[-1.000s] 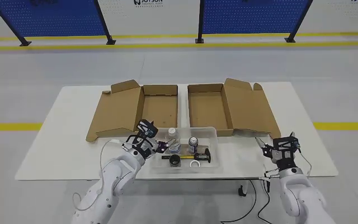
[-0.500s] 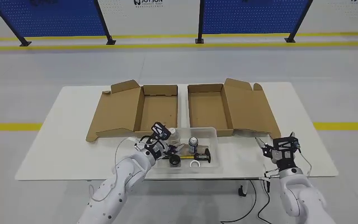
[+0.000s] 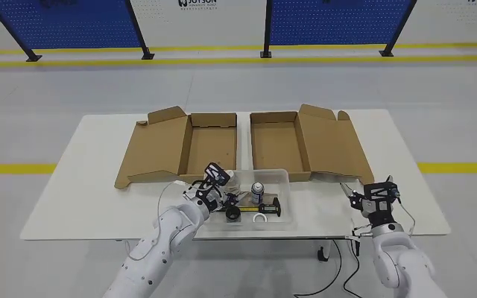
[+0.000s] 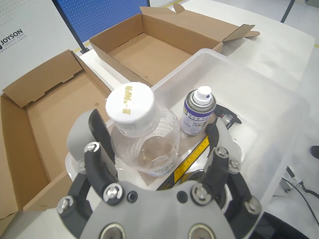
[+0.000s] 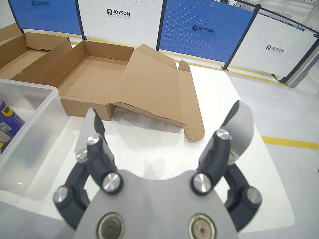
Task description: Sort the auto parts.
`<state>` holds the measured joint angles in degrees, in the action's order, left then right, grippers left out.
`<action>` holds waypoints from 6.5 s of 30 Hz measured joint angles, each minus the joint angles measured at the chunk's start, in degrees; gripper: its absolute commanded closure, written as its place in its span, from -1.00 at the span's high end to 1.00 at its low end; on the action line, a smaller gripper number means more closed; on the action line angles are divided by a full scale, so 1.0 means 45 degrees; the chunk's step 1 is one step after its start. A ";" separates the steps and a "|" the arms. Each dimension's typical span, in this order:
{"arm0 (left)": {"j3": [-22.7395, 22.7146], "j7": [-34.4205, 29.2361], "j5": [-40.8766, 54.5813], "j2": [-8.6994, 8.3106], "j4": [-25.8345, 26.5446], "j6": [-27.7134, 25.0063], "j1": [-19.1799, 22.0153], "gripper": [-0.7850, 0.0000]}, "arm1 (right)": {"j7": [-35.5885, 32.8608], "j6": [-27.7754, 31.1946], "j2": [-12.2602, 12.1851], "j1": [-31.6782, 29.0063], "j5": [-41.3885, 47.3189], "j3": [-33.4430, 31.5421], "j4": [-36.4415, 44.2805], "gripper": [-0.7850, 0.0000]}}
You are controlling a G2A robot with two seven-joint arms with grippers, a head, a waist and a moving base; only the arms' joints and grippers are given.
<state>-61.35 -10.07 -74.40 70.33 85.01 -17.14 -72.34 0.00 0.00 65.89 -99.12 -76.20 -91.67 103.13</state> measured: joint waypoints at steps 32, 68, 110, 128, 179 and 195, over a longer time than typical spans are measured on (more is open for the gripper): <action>0.0063 0.0568 -0.0377 0.0086 -0.0272 -0.0116 -0.0061 -1.00 | 0.0000 0.0000 0.0000 0.0000 0.0000 0.0000 0.0000 1.00; -0.2869 -0.0723 0.1435 -0.0708 0.4160 -0.2380 -0.2834 -1.00 | 0.0000 0.0000 0.0000 0.0000 0.0000 0.0000 0.0000 1.00; 0.1081 0.2231 -0.0194 0.1289 -0.6440 0.4901 0.5139 -1.00 | 0.0000 0.0000 0.0000 0.0000 0.0000 0.0000 0.0000 1.00; 0.1484 0.2851 0.0980 0.2139 -1.0115 0.4843 0.6571 -1.00 | 0.0000 0.0000 0.0000 0.0000 0.0000 0.0000 0.0000 1.00; -0.3003 0.0183 -0.2424 0.0482 0.0379 0.3708 0.0526 1.00 | 0.0000 0.0000 0.0000 0.0000 0.0000 0.0000 0.0000 1.00; -0.2983 -0.4805 -0.0715 0.0103 0.5462 -0.1095 -0.2428 1.00 | 0.0000 0.0000 0.0000 0.0000 0.0000 0.0000 0.0000 1.00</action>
<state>-74.77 -31.69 -77.62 70.79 109.59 -22.07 -83.26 0.00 0.00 65.89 -99.12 -76.20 -91.67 103.13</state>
